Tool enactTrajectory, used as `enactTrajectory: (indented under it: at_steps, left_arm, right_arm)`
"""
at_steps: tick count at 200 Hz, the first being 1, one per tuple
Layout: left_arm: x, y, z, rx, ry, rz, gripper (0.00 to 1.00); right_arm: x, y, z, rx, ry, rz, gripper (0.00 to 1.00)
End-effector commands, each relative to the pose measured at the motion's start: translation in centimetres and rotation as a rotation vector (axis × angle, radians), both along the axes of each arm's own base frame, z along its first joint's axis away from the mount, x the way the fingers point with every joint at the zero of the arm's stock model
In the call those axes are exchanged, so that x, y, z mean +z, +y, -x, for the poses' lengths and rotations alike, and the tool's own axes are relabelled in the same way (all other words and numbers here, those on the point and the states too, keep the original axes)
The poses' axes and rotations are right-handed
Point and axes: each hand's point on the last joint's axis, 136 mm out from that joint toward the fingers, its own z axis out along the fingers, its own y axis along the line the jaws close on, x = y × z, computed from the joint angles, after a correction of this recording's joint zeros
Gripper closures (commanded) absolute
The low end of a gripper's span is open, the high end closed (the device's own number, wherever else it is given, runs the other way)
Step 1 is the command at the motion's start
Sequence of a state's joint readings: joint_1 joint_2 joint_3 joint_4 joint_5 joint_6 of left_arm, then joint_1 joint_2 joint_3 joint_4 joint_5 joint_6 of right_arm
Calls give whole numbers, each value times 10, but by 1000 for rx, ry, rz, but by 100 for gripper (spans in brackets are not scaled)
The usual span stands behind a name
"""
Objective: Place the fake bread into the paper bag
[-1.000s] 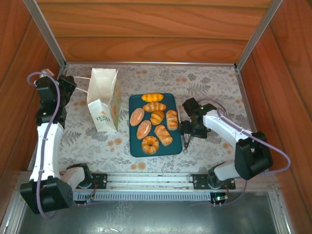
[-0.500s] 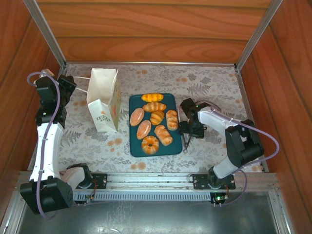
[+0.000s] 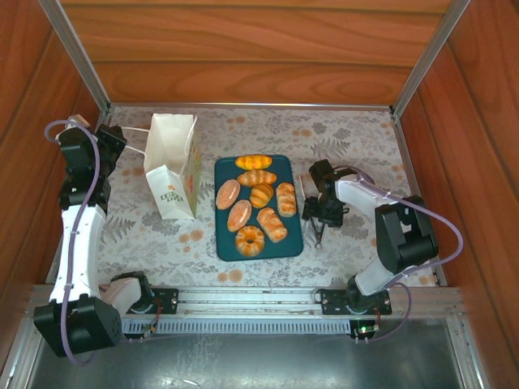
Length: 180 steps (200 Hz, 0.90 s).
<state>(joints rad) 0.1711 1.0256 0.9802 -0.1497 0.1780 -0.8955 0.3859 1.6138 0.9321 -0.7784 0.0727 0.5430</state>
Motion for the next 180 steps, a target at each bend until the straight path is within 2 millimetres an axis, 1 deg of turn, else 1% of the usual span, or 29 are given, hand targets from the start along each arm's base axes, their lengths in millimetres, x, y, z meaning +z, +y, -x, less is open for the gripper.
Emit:
enactTrajectory:
  at_steps: [1, 20, 23, 34, 58, 114, 145, 169, 180]
  left_arm:
    - [-1, 4, 3, 18, -7, 1, 100]
    - [0, 3, 3, 17, -8, -1, 100]
    - [0, 4, 3, 19, -9, -2, 100]
    - [0, 4, 3, 18, -10, -2, 100]
    - [0, 3, 2, 16, -10, 0, 100]
    - [-2, 3, 1, 14, -9, 1, 100]
    - [-1, 3, 1, 15, -12, 2, 100]
    - [2, 4, 2, 17, -15, -3, 100]
    - [2, 4, 2, 17, -16, -4, 100]
  right_arm:
    - [-3, 2, -3, 40, 14, 2, 22]
    - [-4, 1, -5, 60, 12, 13, 23]
    - [-11, -1, -3, 64, 37, 26, 24]
    - [-14, -2, -2, 75, 46, 36, 24]
    - [-13, -1, -5, 112, 45, 34, 25]
    - [-16, -7, -8, 169, 63, 77, 29]
    - [-20, -5, -7, 170, 78, 69, 34]
    - [-22, 0, -5, 169, 96, 42, 45]
    - [-24, 2, -4, 167, 106, 32, 56]
